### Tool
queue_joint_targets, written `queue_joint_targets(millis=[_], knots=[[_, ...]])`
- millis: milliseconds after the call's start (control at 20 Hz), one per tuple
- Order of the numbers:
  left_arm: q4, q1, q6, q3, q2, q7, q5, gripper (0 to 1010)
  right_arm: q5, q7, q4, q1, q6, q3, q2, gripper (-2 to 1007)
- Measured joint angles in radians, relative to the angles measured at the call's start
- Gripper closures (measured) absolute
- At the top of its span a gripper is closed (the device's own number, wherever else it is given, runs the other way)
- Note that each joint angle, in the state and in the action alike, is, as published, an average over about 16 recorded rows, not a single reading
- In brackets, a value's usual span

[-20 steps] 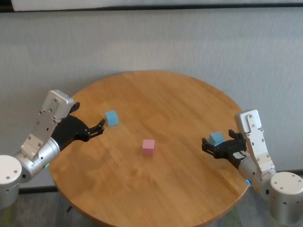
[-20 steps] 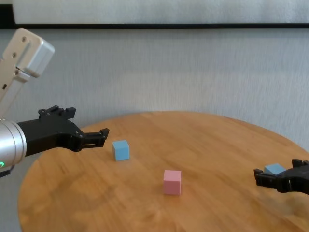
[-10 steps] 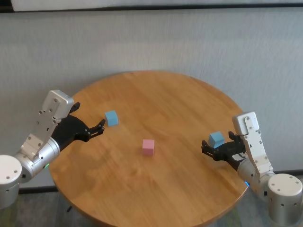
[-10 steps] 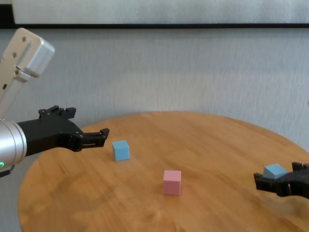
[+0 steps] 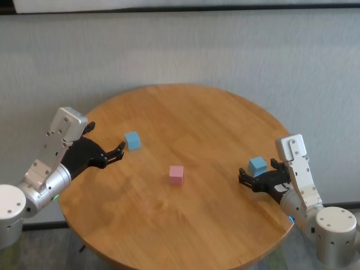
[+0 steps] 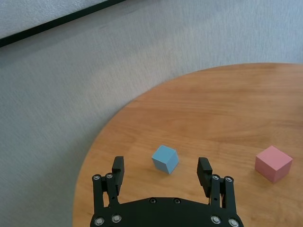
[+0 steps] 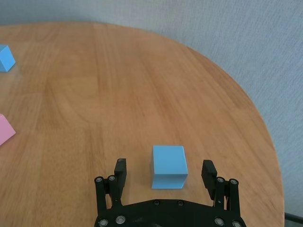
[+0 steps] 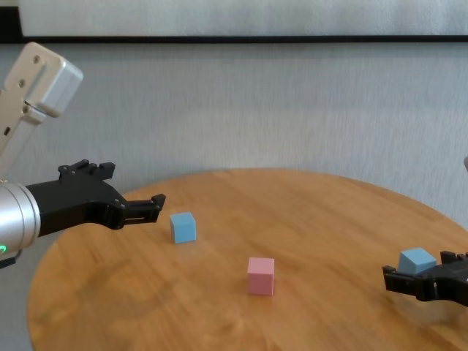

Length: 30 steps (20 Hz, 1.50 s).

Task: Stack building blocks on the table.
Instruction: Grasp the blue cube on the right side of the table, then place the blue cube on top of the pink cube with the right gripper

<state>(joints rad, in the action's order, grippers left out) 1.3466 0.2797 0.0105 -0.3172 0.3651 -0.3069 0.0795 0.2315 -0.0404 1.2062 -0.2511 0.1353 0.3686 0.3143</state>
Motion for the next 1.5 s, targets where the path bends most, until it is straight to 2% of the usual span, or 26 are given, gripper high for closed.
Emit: queue_joint_targets(millis=[250, 550, 750, 1050, 1250, 1500], knots=[[0.0, 0.0, 0.0, 0.0, 0.0, 0.0, 0.0, 10, -0.006, -0.001, -0.009, -0.001, -0.005, -0.009, -0.011, 14], [0.0, 0.0, 0.0, 0.0, 0.0, 0.0, 0.0, 10, -0.011, -0.006, -0.014, 0.001, -0.019, -0.021, -0.022, 101], [0.0, 0.0, 0.0, 0.0, 0.0, 0.0, 0.0, 10, -0.013, -0.013, -0.017, 0.003, -0.029, -0.032, -0.029, 201], [0.0, 0.0, 0.0, 0.0, 0.0, 0.0, 0.0, 10, -0.014, -0.031, -0.021, 0.005, -0.04, -0.046, -0.037, 406], [0.0, 0.0, 0.0, 0.0, 0.0, 0.0, 0.0, 10, -0.02, -0.046, -0.022, 0.006, -0.047, -0.05, -0.039, 519], [0.0, 0.0, 0.0, 0.0, 0.0, 0.0, 0.0, 10, -0.031, -0.075, -0.008, 0.012, -0.064, -0.05, -0.038, 613]])
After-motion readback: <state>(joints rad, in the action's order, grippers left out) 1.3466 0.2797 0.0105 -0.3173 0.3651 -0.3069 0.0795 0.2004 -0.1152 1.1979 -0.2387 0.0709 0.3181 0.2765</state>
